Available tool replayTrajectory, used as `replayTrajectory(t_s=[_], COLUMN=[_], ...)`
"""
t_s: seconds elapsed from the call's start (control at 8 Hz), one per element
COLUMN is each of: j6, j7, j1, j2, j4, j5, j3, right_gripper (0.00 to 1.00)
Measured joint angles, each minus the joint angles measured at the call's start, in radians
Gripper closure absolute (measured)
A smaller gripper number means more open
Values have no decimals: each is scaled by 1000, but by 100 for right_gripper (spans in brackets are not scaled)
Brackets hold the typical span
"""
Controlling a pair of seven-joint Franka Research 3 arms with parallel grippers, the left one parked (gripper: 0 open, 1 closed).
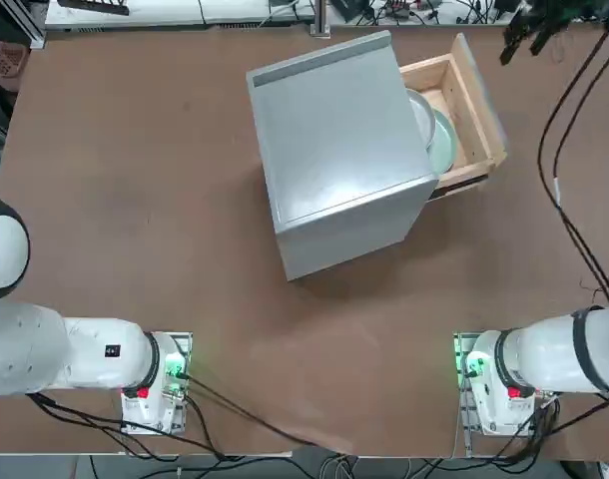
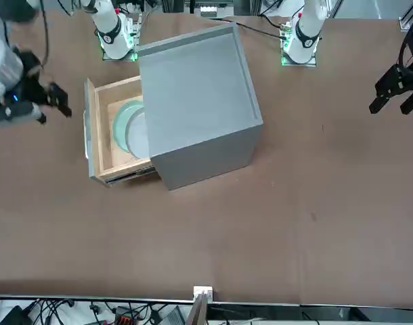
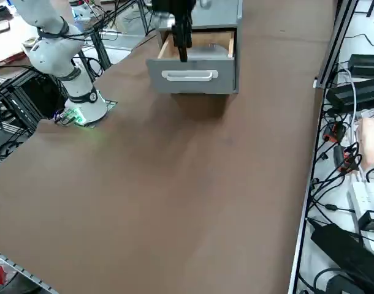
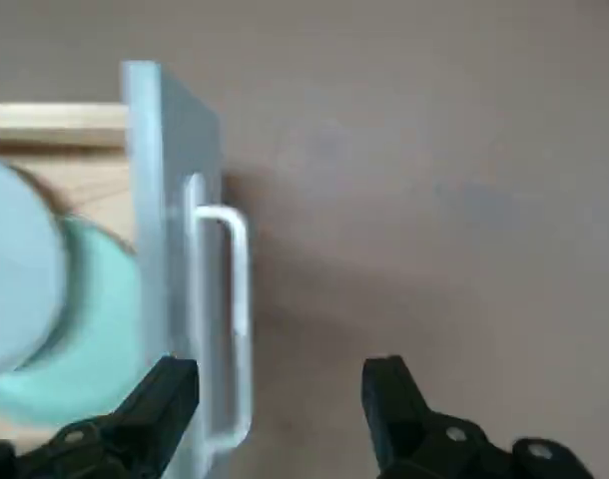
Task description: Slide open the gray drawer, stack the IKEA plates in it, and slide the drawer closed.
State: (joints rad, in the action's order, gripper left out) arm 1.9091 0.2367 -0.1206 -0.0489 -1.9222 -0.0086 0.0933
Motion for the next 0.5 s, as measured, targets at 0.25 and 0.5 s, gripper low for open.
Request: replayTrajectory(t_s=[0.25, 0.5], j6=[128, 147], j7=[128, 144], j1=[62, 79], j2=[39, 74], j4=[-104, -120], j5=[0, 22], j3=[12, 12], right_gripper=[3, 19])
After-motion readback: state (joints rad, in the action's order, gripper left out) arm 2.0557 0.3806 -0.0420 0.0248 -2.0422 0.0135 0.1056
